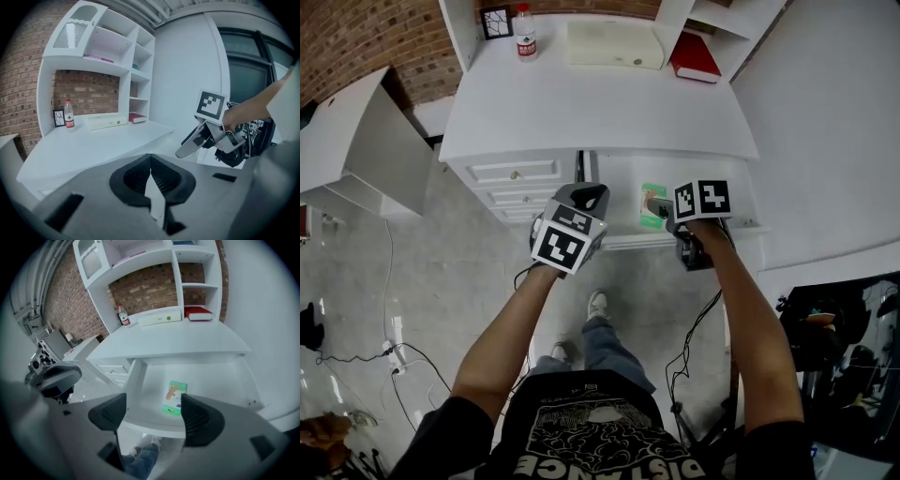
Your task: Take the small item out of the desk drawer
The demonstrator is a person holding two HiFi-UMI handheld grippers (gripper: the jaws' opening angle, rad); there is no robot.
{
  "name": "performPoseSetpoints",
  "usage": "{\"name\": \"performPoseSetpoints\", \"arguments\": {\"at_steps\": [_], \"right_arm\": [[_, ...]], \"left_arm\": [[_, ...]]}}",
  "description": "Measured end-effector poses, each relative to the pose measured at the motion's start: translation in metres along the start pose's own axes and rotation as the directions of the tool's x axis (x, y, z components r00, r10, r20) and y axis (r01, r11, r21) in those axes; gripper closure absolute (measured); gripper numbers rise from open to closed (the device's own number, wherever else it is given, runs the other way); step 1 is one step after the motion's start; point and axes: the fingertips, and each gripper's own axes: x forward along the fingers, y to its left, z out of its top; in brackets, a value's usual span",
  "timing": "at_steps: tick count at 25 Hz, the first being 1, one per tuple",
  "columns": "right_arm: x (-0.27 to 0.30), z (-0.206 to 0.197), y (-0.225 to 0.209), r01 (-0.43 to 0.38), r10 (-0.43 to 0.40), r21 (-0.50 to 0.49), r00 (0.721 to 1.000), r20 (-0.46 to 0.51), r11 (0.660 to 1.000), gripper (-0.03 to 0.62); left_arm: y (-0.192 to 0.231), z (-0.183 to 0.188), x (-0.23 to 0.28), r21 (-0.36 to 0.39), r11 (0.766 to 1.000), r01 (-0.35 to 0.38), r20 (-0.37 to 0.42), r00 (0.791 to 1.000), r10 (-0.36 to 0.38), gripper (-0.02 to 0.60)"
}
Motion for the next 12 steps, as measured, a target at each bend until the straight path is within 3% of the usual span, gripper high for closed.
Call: {"name": "performPoseSetpoints", "arguments": {"at_steps": [12], "right_arm": [[0.077,-0.004,-0.028,0.006,-0.003,0.023,0.989,-0.148,1.000,0.221]], "left_arm": [[0.024,-0.020,0.048,-0.037,0.999,-0.032,-0.070,0.997,0.029,0.580]]}}
